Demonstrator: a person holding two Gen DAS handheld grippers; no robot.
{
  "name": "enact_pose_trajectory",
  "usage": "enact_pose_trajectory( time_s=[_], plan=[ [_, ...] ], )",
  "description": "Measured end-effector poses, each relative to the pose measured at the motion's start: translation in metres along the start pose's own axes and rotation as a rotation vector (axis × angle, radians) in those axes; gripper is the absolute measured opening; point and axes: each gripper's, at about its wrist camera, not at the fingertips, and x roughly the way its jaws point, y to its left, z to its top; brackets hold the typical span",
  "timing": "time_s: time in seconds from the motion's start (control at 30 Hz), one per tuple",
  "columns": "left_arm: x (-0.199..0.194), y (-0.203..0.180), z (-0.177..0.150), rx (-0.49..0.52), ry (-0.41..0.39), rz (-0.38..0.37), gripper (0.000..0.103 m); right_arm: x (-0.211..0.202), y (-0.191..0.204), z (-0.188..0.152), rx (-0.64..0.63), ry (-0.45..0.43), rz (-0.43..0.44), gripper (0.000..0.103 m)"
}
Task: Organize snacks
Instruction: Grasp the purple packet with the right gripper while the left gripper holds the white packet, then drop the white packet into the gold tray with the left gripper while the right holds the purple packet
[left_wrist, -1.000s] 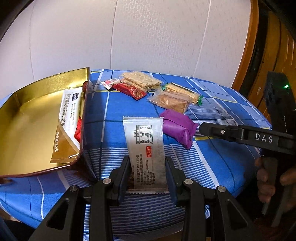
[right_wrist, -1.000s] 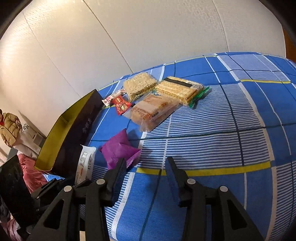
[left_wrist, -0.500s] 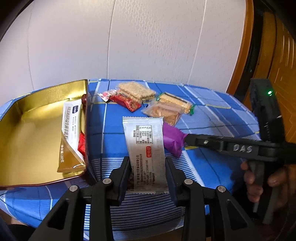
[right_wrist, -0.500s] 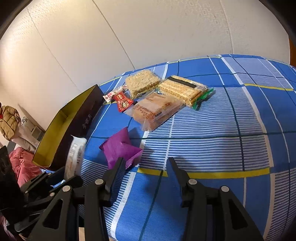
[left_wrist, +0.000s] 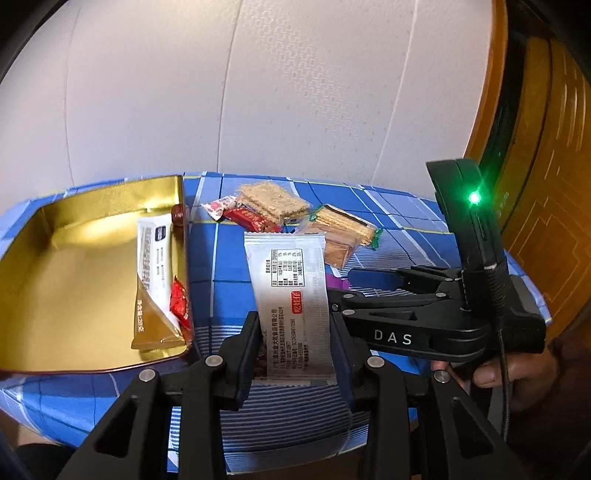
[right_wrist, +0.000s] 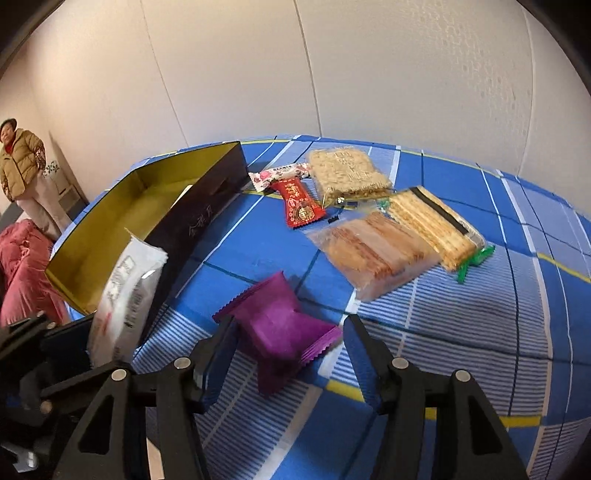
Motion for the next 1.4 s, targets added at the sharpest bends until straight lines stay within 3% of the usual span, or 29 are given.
enact_pose_trajectory(
  time_s=[0.27, 0.47, 0.6, 0.63, 0.67, 0.87, 1.1, 1.4],
  plan=[
    [-0.014, 0.002, 0.002, -0.011, -0.025, -0.003, 0.037, -0.004, -0.007, -0.005, -0.018, 0.021, 0.004, 0.060],
    [-0.022, 0.006, 0.003, -0.030, -0.031, 0.000, 0.037, 0.001, 0.013, 0.007, -0.204, 0.059, -0.005, 0.062],
    [-0.027, 0.010, 0.004, -0.036, -0.032, 0.007, 0.037, 0.018, 0.017, 0.014, -0.230, 0.088, -0.004, 0.062],
    [-0.029, 0.011, 0.005, -0.038, -0.034, 0.009, 0.037, 0.021, 0.017, 0.014, -0.232, 0.094, 0.000, 0.057],
    [-0.031, 0.013, 0.006, -0.045, -0.037, 0.009, 0.037, 0.024, 0.019, 0.013, -0.237, 0.104, -0.009, 0.042],
    [-0.036, 0.029, 0.010, -0.100, -0.042, 0.024, 0.037, 0.018, 0.017, 0.003, -0.195, 0.097, -0.048, 0.040],
    [-0.033, 0.044, 0.014, -0.140, -0.029, 0.051, 0.037, 0.000, 0.009, -0.019, -0.116, 0.021, -0.070, 0.040],
    [-0.022, 0.097, 0.047, -0.248, 0.010, 0.126, 0.037, -0.005, 0.007, -0.024, -0.089, -0.022, -0.067, 0.040]
  ],
)
